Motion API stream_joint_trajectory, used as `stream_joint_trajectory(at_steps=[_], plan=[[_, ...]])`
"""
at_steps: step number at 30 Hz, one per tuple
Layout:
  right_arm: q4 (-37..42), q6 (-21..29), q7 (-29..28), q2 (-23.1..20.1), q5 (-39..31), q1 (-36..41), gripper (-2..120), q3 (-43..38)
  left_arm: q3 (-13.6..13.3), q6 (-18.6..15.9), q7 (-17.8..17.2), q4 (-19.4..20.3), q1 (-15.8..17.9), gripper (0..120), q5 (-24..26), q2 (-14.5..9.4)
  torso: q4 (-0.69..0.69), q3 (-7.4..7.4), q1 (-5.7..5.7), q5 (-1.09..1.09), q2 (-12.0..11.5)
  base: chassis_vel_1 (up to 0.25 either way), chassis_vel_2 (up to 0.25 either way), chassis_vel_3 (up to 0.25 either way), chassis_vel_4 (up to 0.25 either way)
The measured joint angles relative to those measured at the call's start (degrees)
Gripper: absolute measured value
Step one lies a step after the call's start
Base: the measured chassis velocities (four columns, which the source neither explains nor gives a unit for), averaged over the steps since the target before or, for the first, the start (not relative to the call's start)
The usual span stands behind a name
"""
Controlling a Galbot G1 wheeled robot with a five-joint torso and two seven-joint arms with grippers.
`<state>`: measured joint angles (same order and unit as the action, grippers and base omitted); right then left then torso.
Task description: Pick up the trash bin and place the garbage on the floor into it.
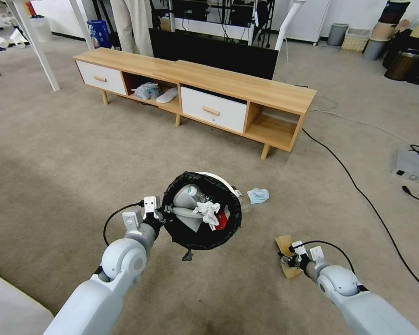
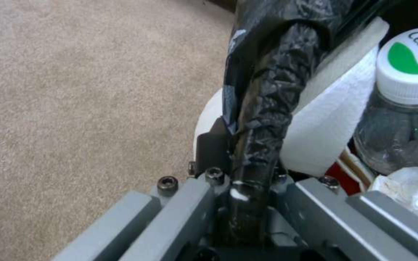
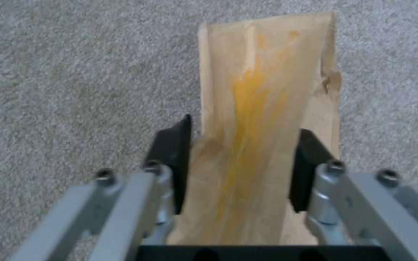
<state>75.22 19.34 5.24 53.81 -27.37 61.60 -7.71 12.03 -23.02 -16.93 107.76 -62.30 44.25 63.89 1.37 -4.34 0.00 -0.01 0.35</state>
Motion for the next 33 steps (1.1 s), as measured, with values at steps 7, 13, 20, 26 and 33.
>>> stream_joint_trajectory(at_steps=[7, 13, 20, 26, 33], plan=[[-0.2, -1.4, 0.8, -0.5, 0.3, 0.5, 7, -1.2, -0.4, 0.2, 0.2, -0.9, 0.4, 0, -0.4, 0.7, 0.0, 0.0, 0.0, 0.01, 0.0, 0.0, 0.0, 0.0, 0.0], [0.8, -2.1, 1.1, -1.5, 0.4, 1.2, 0, -2.6, -0.5, 0.4, 0.4, -1.2, 0.4, 0, -0.7, 0.9, 0.0, 0.0, 0.0, 0.01, 0.0, 0.0, 0.0, 0.0, 0.0], [4.6, -2.6, 1.0, -3.0, 0.2, 2.3, 0, -5.7, -1.3, 0.4, 0.4, -1.5, 1.0, 0, -0.6, 0.9, 0.0, 0.0, 0.0, 0.01, 0.0, 0.0, 0.0, 0.0, 0.0], [10.2, -4.3, 0.0, -5.2, -0.3, 4.1, 0, -9.7, -1.9, 0.0, 0.2, -1.5, 1.2, 0, -0.2, 0.9, 0.01, 0.0, 0.0, 0.01, 0.0, 0.0, 0.0, 0.0, 0.0], [16.6, -5.2, -1.4, -7.1, -1.7, 4.5, 0, -14.3, -2.0, -0.3, 0.0, -0.7, 0.5, 0, 0.2, 0.4, 0.0, 0.0, 0.0, 0.0, 0.0, 0.0, 0.0, 0.0, 0.0]])
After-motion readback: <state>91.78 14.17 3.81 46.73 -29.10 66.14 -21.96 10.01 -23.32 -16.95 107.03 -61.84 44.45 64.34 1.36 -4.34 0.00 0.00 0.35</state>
